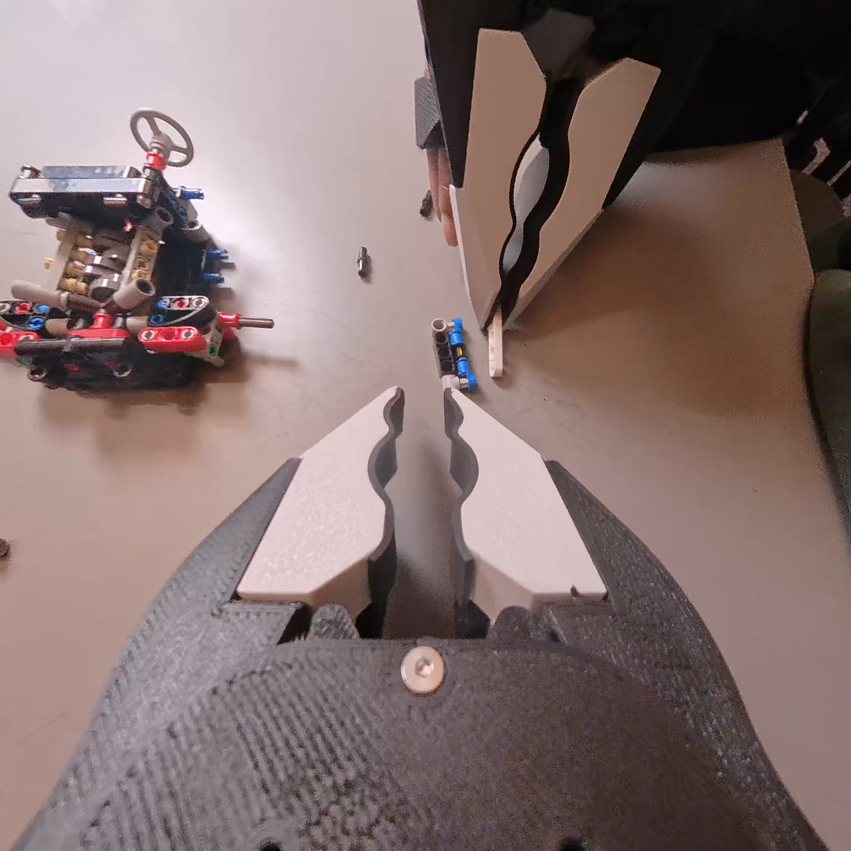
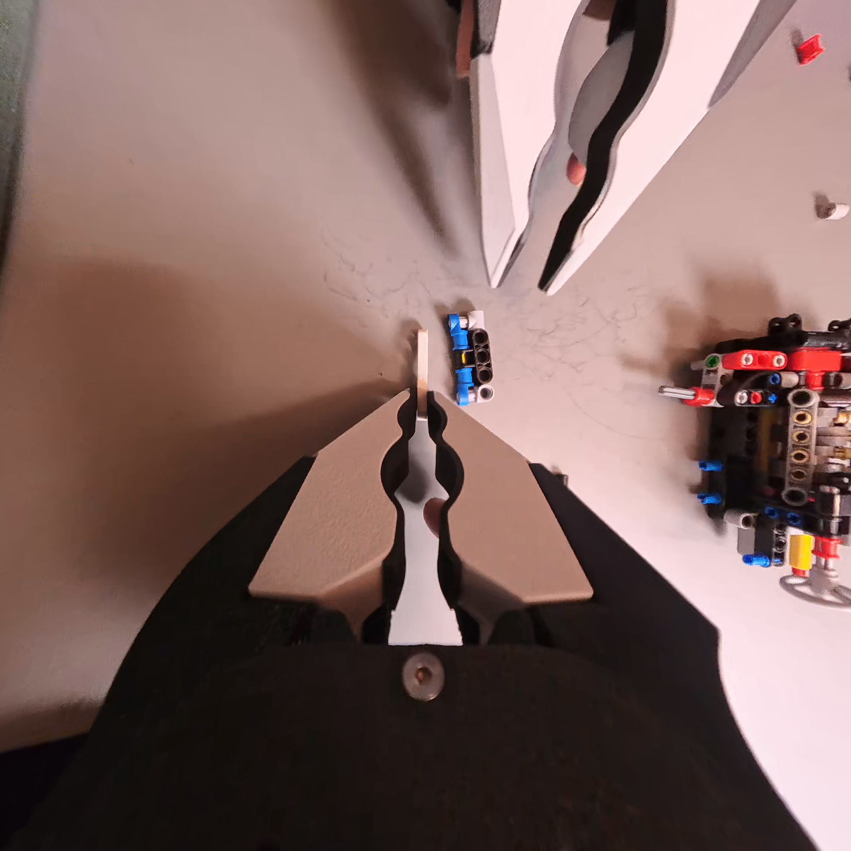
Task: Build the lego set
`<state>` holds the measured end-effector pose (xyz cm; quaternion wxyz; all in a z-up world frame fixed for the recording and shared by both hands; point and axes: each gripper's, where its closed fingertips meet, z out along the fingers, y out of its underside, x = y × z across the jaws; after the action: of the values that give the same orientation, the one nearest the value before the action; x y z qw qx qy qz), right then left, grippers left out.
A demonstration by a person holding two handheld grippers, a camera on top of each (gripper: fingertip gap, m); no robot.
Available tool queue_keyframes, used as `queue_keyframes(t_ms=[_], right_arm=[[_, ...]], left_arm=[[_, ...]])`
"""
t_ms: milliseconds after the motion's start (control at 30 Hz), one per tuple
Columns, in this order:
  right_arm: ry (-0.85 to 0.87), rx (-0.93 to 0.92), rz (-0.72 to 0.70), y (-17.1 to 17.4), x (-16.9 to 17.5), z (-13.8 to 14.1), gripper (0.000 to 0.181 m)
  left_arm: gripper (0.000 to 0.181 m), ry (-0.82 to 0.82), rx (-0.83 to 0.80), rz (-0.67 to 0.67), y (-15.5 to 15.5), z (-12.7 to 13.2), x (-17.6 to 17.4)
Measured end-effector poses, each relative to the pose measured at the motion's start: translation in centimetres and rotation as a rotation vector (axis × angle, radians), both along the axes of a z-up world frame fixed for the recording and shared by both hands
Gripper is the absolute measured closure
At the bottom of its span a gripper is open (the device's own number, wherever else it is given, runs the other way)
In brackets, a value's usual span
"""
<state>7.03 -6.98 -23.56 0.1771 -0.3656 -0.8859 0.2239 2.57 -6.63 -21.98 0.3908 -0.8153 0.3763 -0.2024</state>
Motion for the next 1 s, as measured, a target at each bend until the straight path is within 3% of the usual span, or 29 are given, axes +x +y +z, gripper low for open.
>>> queue_keyframes(t_ms=[400,733,1000], right_arm=[[0.067,-0.018,-0.033,0.3,-0.7,0.5,0.171],[0.035,-0.061,-0.016,1.7,-0.4,0.4,0.147],[-0.01,-0.112,0.053,1.3,-0.9,0.0,0.154]], left_arm=[[0.154,0.013,-0.054,-0.069,-1.2,-1.0,1.3],[0.144,0.055,-0.054,-0.008,-0.8,-1.5,2.1],[0.148,0.062,-0.037,0.007,-0.4,-1.5,2.6]])
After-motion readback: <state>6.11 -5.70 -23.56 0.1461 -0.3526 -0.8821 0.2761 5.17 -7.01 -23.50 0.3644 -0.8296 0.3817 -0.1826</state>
